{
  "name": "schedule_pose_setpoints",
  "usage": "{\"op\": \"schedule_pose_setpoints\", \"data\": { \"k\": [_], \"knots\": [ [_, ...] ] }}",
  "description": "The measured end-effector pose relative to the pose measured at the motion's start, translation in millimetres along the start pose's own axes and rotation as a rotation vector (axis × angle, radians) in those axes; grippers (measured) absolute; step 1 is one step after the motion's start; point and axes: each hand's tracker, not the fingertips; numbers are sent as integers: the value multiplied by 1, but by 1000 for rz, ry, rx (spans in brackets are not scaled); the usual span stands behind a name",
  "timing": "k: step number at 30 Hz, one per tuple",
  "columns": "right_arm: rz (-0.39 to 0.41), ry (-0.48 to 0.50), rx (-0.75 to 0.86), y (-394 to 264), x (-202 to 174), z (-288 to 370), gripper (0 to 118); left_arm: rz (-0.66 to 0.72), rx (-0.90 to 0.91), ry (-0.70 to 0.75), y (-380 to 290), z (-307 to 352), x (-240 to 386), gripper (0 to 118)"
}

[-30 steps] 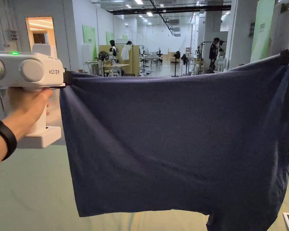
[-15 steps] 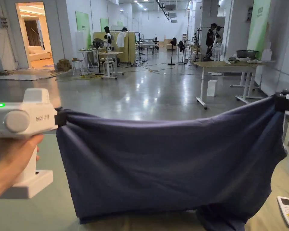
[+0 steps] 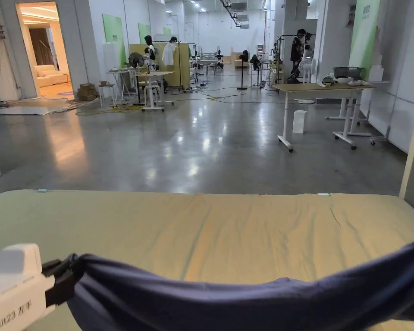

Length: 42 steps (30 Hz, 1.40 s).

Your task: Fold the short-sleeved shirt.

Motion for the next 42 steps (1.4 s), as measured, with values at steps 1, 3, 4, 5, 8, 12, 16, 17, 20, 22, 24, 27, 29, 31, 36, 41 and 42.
{"op": "schedule_pose_setpoints", "data": {
  "k": [1, 3, 4, 5, 8, 12, 16, 17, 20, 22, 24, 27, 29, 31, 36, 41, 42],
  "knots": [
    [-47, 11, -47, -17, 2, 10, 2, -15, -26, 25, -16, 6, -2, 7],
    [-13, -3, -37, -45, -2, 32, 2, 14, -53, 30, -42, 12, -4, 7],
    [-20, -24, -65, -61, 1, 39, 2, 49, -70, 13, -57, 16, -6, 7],
    [-45, -28, -90, -76, 2, 49, 2, 51, -83, 13, -73, 23, -8, 7],
    [-129, -29, -189, -120, 0, 80, 2, 19, -141, 23, -108, 45, -1, 7],
    [-125, -55, -276, -160, -1, 110, 2, -100, -174, -15, -153, 73, -3, 7],
    [-177, -49, -350, -187, -1, 132, 2, -130, -242, -52, -177, 97, -10, 7],
    [-167, -64, -353, -192, -3, 136, 2, -127, -263, -56, -182, 100, -13, 7],
    [-152, -71, -407, -205, -6, 143, 2, -190, -324, -68, -197, 108, -11, 7],
    [-155, -57, -462, -213, -7, 143, 2, -188, -357, -73, -206, 107, -14, 7],
    [-123, -69, -486, -230, -5, 142, 2, -179, -377, -75, -217, 100, -24, 7],
    [-74, -61, -533, -240, -7, 138, 2, -192, -411, -77, -224, 95, -21, 7],
    [-74, -61, -540, -246, -5, 135, 2, -192, -424, -74, -228, 94, -20, 7],
    [-76, -61, -553, -250, -5, 132, 2, -167, -433, -76, -229, 91, -22, 7],
    [-103, -63, -577, -243, 0, 133, 67, -109, -445, -5, -226, 97, -26, 66],
    [-40, -128, -453, -212, -5, 167, 77, -163, -218, 39, -187, 141, -18, 77],
    [-34, -110, -433, -202, -9, 173, 77, -203, -149, 43, -175, 155, -5, 77]
  ]
}}
